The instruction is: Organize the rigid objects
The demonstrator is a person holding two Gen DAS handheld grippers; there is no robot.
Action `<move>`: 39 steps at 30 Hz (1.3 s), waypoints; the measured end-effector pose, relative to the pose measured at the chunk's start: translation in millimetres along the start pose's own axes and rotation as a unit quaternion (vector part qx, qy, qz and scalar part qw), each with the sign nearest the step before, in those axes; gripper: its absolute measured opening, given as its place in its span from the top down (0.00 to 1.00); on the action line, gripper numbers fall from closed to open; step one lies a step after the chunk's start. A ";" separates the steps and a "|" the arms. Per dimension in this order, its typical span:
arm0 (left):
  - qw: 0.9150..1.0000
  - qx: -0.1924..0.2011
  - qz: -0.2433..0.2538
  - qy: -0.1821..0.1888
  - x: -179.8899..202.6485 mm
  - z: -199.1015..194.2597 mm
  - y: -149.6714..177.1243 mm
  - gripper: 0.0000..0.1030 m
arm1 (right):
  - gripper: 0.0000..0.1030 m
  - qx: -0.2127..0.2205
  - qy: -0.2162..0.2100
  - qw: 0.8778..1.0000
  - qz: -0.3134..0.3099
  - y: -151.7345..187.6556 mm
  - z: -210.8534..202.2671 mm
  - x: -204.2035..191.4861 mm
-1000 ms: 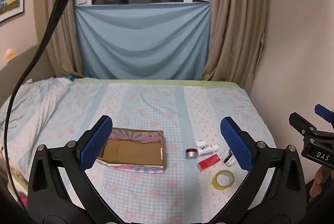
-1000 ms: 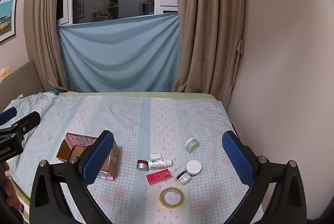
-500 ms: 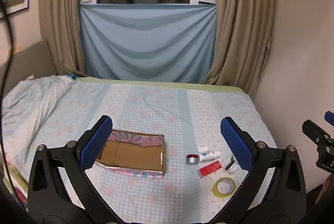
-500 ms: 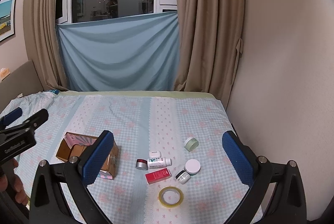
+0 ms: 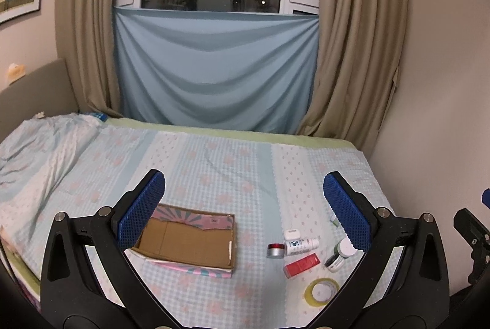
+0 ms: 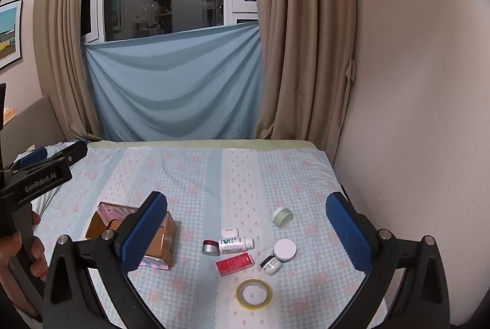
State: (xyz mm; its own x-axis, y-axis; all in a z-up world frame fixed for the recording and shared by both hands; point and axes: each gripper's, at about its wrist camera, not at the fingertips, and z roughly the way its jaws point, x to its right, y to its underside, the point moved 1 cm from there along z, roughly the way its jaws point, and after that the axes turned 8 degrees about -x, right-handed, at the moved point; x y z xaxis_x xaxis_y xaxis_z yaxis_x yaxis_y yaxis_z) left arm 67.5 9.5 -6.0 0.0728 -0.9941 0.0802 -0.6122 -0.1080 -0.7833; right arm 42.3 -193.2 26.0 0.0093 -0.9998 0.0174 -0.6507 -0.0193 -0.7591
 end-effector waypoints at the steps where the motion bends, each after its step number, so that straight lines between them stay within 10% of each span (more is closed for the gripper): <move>1: 1.000 0.000 0.003 0.001 1.1 0.4 -1.1 0.00 | 0.00 0.002 0.000 1.000 0.001 -0.7 0.5 0.2; 39: 0.999 -0.019 0.047 0.016 37.8 -6.2 12.9 0.00 | 0.00 -0.001 0.001 1.000 0.018 8.0 -0.7 14.7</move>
State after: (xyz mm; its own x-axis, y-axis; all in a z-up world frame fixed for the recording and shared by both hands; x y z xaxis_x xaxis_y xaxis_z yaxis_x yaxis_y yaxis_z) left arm 57.6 -29.5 -9.2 -0.0117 -0.9995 0.0279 -0.6452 -0.0138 -0.7639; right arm 36.7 -208.0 20.7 -0.0161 -0.9998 -0.0092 -0.6516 0.0175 -0.7583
